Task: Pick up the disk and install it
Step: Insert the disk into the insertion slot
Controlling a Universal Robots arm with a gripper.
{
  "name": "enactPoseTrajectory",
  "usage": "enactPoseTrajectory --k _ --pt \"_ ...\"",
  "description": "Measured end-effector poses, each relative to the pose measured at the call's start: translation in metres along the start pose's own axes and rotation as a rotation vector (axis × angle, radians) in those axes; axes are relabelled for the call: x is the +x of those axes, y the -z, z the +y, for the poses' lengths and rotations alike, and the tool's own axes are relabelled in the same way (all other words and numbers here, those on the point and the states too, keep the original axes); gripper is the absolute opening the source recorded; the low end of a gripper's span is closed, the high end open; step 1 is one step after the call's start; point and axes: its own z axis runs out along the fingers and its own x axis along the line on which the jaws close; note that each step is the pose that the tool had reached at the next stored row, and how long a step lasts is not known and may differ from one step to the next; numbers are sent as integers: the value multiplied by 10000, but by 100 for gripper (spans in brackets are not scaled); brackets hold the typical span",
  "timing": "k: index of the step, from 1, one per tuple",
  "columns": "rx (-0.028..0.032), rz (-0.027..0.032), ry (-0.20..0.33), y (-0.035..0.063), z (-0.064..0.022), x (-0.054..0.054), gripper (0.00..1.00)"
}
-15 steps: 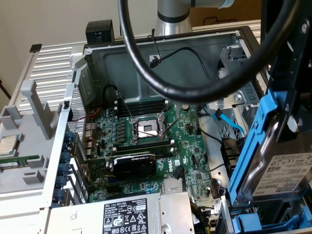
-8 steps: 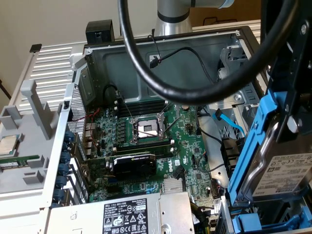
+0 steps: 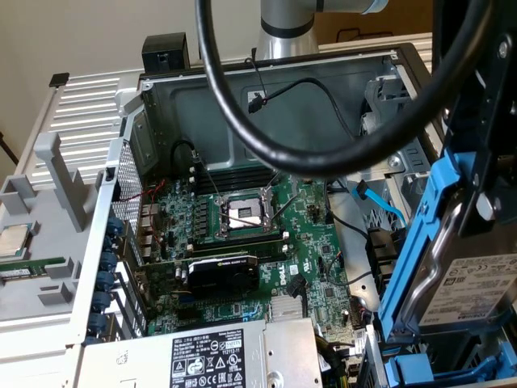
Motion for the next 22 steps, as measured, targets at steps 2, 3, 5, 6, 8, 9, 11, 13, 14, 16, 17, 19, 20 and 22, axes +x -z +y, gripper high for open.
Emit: enactPoseTrajectory --k 2,3,5,6,8,9,11,13,14,16,17,19,20,22 --pt "2 11 4 -1 4 0 36" --pt "2 13 4 0 5 0 36" --pt "2 15 5 0 6 0 36" --pt "2 15 4 0 8 0 36" --pt "3 15 8 1 16 0 36" --pt "2 15 18 1 17 0 36" --pt "1 13 31 0 18 0 36" --pt "-1 14 53 -1 18 0 36" --pt "-3 15 72 -1 19 1 36" --pt "-7 14 117 -2 19 1 36" --pt "-8 13 137 -2 19 1 36" --pt "-11 14 173 -2 20 1 36" --pt "-12 15 185 -2 20 1 36" --pt "-13 25 200 -5 20 1 36"
